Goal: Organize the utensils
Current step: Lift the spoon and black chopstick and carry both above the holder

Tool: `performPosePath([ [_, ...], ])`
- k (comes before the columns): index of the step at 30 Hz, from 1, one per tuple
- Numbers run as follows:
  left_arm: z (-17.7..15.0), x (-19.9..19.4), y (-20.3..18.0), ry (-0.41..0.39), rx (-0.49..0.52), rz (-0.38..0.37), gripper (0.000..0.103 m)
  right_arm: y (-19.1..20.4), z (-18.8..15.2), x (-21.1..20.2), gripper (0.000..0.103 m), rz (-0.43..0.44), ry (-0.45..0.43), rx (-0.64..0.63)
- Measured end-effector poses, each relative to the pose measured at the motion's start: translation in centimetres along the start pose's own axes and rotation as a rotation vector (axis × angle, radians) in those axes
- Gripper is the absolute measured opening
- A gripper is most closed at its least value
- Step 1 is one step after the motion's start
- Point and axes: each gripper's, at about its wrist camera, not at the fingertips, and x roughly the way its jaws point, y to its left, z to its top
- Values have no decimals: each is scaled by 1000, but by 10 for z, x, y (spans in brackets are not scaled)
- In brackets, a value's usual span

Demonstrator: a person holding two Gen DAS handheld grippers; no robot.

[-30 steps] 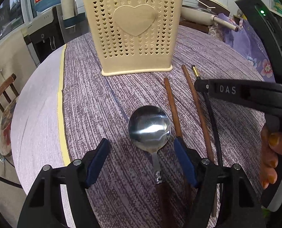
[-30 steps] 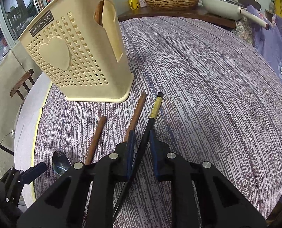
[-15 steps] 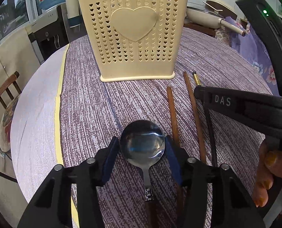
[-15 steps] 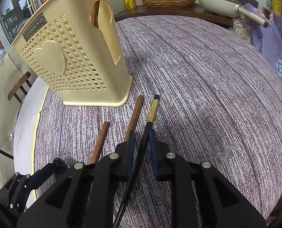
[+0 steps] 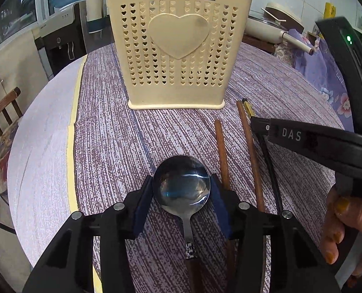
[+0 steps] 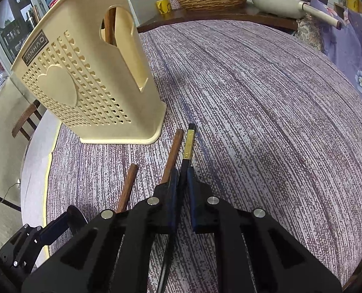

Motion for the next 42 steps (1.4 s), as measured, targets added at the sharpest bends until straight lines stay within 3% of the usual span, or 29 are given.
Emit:
performPosePath([
  [7, 10, -12, 12, -53, -47, -62, 47, -14, 4, -15, 8, 75, -61, 64],
  [12, 21, -34, 19, -138, -73, -88, 47, -22, 7, -52, 8, 140, -181, 83],
  [22, 42, -77, 29, -290, -85, -99, 47, -18, 10, -128, 8, 254, -367, -15],
  [42, 50, -85, 37, -327, -86, -88, 46, -12, 11, -156, 7, 253, -412, -91],
])
